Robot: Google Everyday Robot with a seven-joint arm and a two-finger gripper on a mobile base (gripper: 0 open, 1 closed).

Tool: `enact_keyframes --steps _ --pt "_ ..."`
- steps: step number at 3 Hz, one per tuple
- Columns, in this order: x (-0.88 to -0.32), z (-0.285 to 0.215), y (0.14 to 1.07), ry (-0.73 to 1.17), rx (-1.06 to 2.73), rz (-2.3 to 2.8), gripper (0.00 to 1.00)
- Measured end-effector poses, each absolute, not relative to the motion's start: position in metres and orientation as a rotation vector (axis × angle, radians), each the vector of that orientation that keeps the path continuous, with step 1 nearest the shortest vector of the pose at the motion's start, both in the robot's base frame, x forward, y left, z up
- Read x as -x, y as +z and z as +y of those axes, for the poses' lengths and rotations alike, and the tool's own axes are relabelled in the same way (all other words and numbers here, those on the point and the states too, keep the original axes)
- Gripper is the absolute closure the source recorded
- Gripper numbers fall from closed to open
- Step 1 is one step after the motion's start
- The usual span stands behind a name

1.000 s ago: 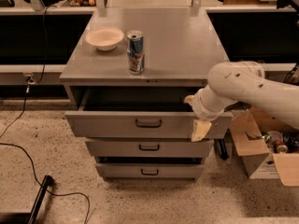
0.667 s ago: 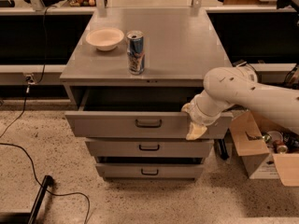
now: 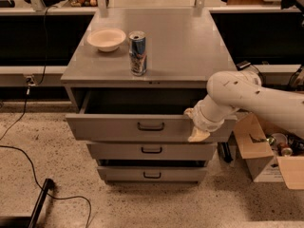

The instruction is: Open top drawer

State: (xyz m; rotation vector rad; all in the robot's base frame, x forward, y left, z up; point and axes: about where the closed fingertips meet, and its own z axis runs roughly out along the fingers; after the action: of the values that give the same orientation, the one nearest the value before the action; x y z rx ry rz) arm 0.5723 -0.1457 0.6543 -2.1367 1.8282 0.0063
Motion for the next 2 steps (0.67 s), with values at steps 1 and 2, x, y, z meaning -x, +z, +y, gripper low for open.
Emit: enact_keyframes --steps 1,2 --pt "-0.5723 -0.1457 0.6551 0.006 2.137 1.828 0.59" --pt "-0.5723 -0.1457 0.6574 0.006 2.137 1.828 0.56"
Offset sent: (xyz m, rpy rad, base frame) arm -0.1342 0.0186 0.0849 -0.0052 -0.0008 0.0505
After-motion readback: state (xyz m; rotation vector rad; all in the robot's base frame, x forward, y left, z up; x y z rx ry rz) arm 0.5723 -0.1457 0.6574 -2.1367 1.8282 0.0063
